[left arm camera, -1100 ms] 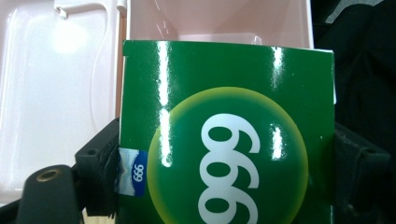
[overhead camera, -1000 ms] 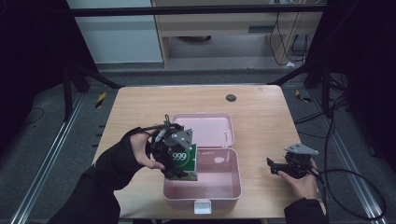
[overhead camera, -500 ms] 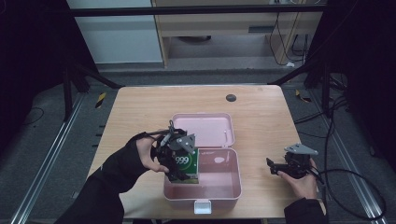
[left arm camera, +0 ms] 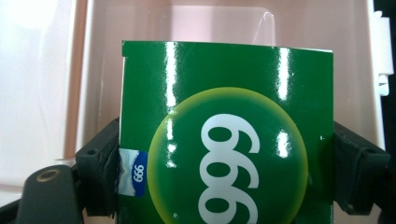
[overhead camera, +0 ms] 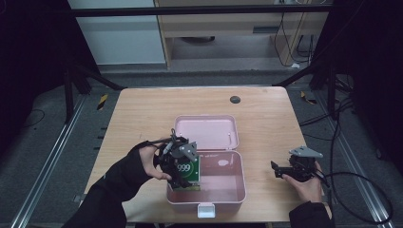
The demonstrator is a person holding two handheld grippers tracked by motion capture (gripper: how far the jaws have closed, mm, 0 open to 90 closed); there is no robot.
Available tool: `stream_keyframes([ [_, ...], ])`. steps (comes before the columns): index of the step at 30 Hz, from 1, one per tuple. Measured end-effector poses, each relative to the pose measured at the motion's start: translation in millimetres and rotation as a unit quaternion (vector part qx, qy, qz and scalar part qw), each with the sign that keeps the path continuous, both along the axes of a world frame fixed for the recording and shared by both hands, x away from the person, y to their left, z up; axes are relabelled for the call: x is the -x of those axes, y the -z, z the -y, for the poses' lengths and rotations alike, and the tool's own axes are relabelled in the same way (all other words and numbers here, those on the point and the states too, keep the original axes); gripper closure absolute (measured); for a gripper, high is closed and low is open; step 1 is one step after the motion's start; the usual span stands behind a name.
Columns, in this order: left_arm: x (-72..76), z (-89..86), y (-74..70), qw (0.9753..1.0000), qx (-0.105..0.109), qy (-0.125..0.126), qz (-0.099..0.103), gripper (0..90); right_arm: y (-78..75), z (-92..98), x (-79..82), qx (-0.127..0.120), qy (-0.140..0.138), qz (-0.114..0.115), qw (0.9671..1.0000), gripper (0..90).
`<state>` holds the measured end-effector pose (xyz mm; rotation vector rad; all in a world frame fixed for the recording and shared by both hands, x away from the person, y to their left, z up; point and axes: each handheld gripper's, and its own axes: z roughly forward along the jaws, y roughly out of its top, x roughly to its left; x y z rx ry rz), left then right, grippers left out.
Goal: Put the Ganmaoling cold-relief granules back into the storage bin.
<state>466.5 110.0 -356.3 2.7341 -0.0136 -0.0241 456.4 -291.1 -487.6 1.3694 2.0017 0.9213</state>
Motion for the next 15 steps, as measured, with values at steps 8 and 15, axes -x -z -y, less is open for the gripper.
stream_keyframes([
  [8,-1.4,1.1,12.3,0.9999,-0.007,-0.005,-0.007,14.6,0.3,-0.2,-0.1,0.001,-0.001,-0.001,1.0000,2.1],
  [15,-1.9,1.5,22.3,0.9998,-0.009,-0.007,-0.014,14.5,0.4,-0.6,-0.1,0.000,0.000,-0.002,1.0000,2.0],
])
